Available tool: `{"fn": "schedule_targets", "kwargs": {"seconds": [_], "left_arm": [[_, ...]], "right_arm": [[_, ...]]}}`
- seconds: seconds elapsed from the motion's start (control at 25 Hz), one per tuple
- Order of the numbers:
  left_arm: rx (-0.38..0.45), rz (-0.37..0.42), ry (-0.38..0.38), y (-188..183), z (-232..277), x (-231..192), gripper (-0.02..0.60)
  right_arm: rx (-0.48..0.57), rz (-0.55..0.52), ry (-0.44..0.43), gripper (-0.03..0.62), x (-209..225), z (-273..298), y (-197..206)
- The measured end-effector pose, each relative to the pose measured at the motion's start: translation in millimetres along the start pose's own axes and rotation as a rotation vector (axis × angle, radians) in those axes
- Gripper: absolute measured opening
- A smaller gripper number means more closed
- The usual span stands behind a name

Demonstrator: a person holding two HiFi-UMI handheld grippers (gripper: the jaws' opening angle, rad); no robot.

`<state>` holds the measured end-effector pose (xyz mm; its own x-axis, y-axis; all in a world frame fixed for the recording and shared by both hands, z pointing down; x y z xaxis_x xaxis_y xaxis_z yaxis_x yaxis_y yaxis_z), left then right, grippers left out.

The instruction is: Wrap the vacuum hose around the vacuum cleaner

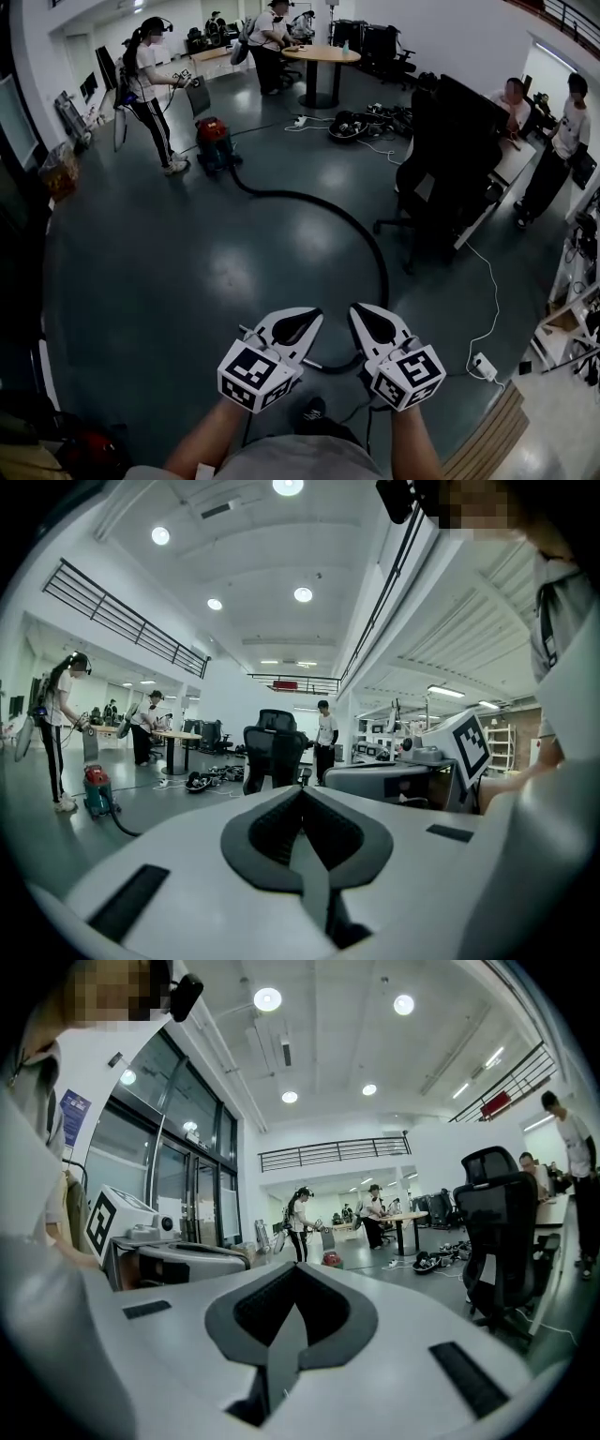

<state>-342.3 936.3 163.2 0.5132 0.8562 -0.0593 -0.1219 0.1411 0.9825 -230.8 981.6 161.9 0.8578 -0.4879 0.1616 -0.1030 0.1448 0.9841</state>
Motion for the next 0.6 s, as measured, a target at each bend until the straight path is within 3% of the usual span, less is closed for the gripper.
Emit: {"fn": "schedule_targets", "kwargs": {"seconds": [0.24, 0.6], "left_arm": [[-0.026, 0.016, -0.023, -3, 38, 3, 0.008], [-0.057, 0.029, -0.036, -2, 58, -12, 0.008]], "right_arm": [[0.027, 0.042, -0.028, 0.003, 41, -1, 1], [0.049, 0.072, -0.034, 0.005, 58, 11, 5]]}}
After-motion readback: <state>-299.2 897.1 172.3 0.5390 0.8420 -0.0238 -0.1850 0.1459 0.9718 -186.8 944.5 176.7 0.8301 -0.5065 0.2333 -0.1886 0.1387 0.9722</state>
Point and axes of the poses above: the fingertips, and each gripper's own axes: z forward along the fingers, x to its right, y out of its underside, the point moved 5 cm from there along -z, backward along the fingers, and after that the axes turned 14 degrees about -y, right-handed, at the moved point
